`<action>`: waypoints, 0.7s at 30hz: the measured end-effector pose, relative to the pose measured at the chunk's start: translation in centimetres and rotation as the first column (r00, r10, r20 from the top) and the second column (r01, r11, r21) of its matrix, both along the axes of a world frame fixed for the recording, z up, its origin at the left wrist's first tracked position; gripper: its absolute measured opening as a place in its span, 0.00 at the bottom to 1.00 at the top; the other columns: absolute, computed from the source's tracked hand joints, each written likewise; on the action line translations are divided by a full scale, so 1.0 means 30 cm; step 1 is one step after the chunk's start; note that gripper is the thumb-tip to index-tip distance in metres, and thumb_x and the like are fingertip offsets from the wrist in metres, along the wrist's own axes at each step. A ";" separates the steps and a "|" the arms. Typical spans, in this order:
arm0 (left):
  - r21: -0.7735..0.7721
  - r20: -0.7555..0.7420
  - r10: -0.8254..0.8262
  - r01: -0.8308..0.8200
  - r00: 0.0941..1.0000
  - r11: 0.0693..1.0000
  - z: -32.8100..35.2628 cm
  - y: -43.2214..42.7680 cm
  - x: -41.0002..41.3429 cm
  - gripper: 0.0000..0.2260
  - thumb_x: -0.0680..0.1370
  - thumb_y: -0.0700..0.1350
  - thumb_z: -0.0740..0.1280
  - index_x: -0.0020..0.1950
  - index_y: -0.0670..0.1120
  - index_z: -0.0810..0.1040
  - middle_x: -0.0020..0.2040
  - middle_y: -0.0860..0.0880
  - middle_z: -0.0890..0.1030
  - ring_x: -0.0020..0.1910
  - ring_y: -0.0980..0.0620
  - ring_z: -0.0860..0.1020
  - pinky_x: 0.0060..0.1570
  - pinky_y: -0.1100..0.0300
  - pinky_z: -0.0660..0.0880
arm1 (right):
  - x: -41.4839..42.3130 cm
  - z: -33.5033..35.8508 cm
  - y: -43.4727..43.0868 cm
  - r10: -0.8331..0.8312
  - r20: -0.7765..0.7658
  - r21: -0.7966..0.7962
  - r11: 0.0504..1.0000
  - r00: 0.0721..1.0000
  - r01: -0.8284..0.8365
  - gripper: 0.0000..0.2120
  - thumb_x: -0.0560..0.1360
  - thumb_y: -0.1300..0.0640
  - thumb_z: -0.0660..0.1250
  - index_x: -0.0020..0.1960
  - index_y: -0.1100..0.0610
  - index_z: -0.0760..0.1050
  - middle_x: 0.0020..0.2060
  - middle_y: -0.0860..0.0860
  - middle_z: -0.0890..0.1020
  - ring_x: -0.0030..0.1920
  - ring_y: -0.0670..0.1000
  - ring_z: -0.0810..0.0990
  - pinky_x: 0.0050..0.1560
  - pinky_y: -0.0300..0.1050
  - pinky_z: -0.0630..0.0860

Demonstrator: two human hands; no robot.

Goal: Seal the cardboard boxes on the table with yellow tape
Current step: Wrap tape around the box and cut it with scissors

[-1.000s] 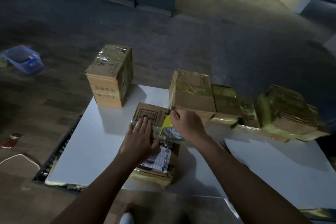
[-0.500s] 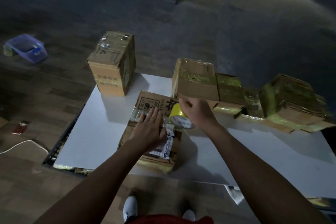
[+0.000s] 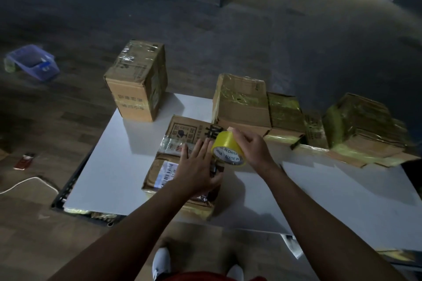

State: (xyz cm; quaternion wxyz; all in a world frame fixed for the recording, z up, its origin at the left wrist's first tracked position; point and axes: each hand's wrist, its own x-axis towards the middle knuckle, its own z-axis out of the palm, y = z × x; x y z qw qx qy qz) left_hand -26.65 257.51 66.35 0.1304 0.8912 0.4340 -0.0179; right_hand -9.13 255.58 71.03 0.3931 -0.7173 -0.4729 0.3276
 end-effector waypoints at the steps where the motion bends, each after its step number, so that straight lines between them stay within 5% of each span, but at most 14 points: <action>1: -0.002 -0.004 0.000 0.000 1.000 1.000 0.000 0.004 -0.001 0.45 0.68 0.69 0.37 0.80 0.44 0.43 0.80 0.47 0.44 0.78 0.48 0.41 0.73 0.40 0.38 | -0.002 -0.005 0.002 -0.007 -0.009 0.012 1.000 1.000 0.007 0.19 0.79 0.48 0.64 0.49 0.64 0.82 0.44 0.57 0.84 0.46 0.51 0.82 0.47 0.47 0.75; 4: -0.014 -0.019 -0.007 0.007 1.000 1.000 0.000 0.000 0.001 0.43 0.70 0.69 0.38 0.80 0.46 0.44 0.80 0.47 0.44 0.78 0.49 0.41 0.74 0.40 0.39 | -0.016 0.017 0.012 0.045 0.102 0.010 0.999 0.994 -0.047 0.24 0.79 0.46 0.63 0.37 0.66 0.76 0.30 0.59 0.75 0.33 0.49 0.72 0.35 0.44 0.65; 9: -0.025 -0.057 -0.013 0.012 0.998 1.000 -0.006 -0.002 0.000 0.43 0.70 0.69 0.35 0.79 0.45 0.43 0.80 0.47 0.43 0.78 0.49 0.40 0.74 0.41 0.39 | 0.031 0.016 0.002 0.087 0.337 -0.030 0.996 0.938 -0.082 0.25 0.78 0.48 0.63 0.27 0.57 0.61 0.24 0.52 0.62 0.29 0.49 0.65 0.32 0.47 0.60; 14: -0.035 -0.086 -0.013 0.010 0.996 0.999 -0.019 0.008 0.009 0.42 0.72 0.69 0.36 0.79 0.44 0.43 0.80 0.47 0.44 0.78 0.49 0.41 0.74 0.41 0.40 | 0.184 -0.099 -0.082 0.113 0.502 -0.125 0.990 0.857 -0.057 0.22 0.75 0.46 0.60 0.27 0.54 0.59 0.26 0.54 0.66 0.31 0.55 0.69 0.34 0.46 0.62; 21: -0.069 -0.334 0.135 -0.167 0.933 0.983 0.054 -0.045 0.153 0.42 0.79 0.63 0.57 0.77 0.37 0.39 0.78 0.37 0.39 0.77 0.36 0.41 0.69 0.30 0.42 | 0.147 -0.183 -0.090 0.140 0.368 -0.299 0.954 0.919 -0.026 0.15 0.79 0.49 0.60 0.47 0.57 0.80 0.42 0.56 0.80 0.42 0.55 0.74 0.40 0.42 0.65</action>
